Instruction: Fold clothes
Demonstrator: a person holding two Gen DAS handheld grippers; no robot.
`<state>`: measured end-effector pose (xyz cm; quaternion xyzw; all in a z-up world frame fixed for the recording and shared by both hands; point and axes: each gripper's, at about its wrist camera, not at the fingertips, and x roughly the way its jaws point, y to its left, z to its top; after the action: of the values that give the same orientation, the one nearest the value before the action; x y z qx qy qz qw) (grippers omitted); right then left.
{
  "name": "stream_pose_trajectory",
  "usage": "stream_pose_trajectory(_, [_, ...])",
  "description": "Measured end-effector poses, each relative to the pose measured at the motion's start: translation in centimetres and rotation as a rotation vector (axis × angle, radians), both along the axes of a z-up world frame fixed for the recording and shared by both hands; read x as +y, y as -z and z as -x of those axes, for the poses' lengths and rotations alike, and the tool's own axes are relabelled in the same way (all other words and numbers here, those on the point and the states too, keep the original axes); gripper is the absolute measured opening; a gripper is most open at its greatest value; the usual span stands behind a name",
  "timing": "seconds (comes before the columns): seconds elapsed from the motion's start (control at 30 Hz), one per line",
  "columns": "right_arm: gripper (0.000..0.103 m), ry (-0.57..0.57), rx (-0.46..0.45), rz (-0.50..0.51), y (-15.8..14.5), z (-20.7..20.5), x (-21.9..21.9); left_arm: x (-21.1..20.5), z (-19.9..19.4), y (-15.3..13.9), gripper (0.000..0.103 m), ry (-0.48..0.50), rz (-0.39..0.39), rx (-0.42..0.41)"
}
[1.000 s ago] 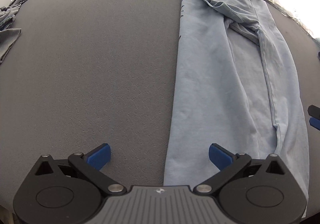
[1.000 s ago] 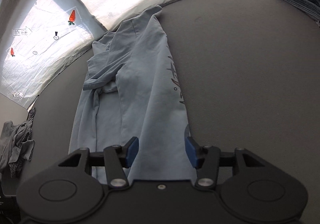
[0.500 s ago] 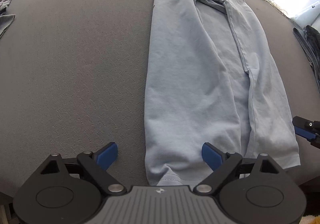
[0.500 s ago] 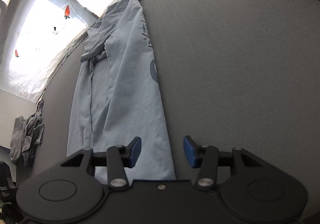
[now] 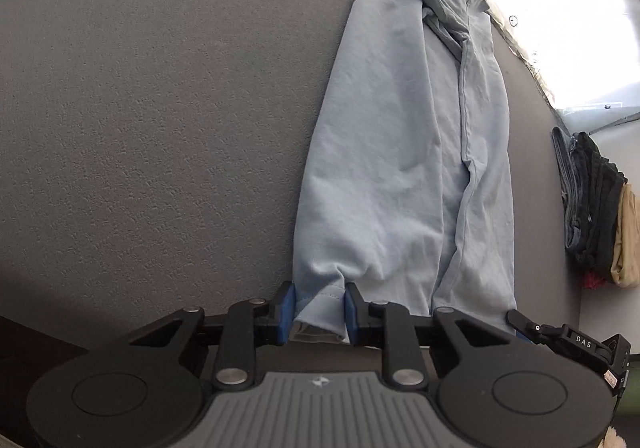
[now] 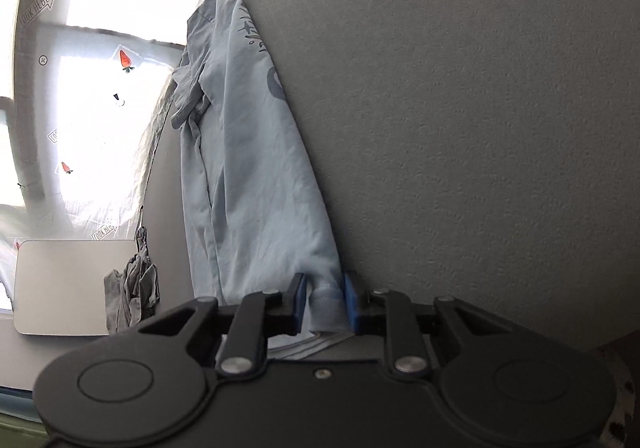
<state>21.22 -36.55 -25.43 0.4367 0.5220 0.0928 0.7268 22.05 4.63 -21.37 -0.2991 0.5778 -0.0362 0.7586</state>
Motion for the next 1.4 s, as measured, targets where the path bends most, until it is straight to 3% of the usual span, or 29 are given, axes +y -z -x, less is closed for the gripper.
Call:
stream_pose_trajectory(0.1, [0.023,0.002,0.001,0.012,-0.2,-0.2,0.4,-0.4,-0.4,-0.1,0.039,0.03,0.003,-0.006])
stream_pose_trajectory(0.17, [0.023,-0.033,-0.007,0.056,-0.7,-0.5,0.8,-0.8,-0.5,-0.3,0.039,0.054,-0.014,-0.011])
stream_pose_trajectory(0.2, [0.023,-0.053,-0.008,0.075,-0.8,-0.7,1.1,-1.0,-0.5,-0.5,0.036,0.068,-0.03,-0.013])
stream_pose_trajectory(0.23, [0.015,-0.073,-0.009,0.094,-1.0,-0.8,1.3,-1.2,-0.6,-0.5,0.02,0.082,-0.045,-0.012])
stream_pose_trajectory(0.27, [0.01,-0.093,-0.011,0.114,-1.2,-1.0,1.6,-1.3,-0.6,-0.5,0.012,0.091,-0.052,-0.01])
stream_pose_trajectory(0.3, [0.008,-0.107,-0.012,0.125,-1.4,-1.1,1.7,-1.2,-0.7,-0.4,0.011,0.077,-0.029,-0.004])
stream_pose_trajectory(0.37, [0.007,-0.087,-0.019,0.08,-1.7,-1.2,1.5,-0.5,-1.0,-0.6,0.01,0.041,0.021,0.005])
stream_pose_trajectory(0.5, [0.007,-0.003,-0.066,-0.07,-2.9,-1.3,0.6,0.9,-1.4,-2.4,0.01,-0.044,0.151,-0.065])
stream_pose_trajectory(0.7, [0.007,0.16,-0.149,-0.294,-4.5,-3.3,-0.4,2.1,-4.1,-6.3,0.01,-0.101,0.224,-0.209])
stream_pose_trajectory(0.9, [0.007,0.236,-0.194,-0.378,-5.3,-7.4,-0.4,2.5,-8.6,-8.1,0.01,-0.129,0.212,-0.288])
stream_pose_trajectory(1.2, [0.007,0.268,-0.261,-0.366,-6.6,-15.4,-0.1,3.7,-15.4,-9.3,0.01,-0.162,0.242,-0.37])
stream_pose_trajectory(1.4, [0.007,0.288,-0.26,-0.346,-5.8,-22.1,-0.2,4.4,-21.9,-8.7,0.01,-0.165,0.239,-0.391])
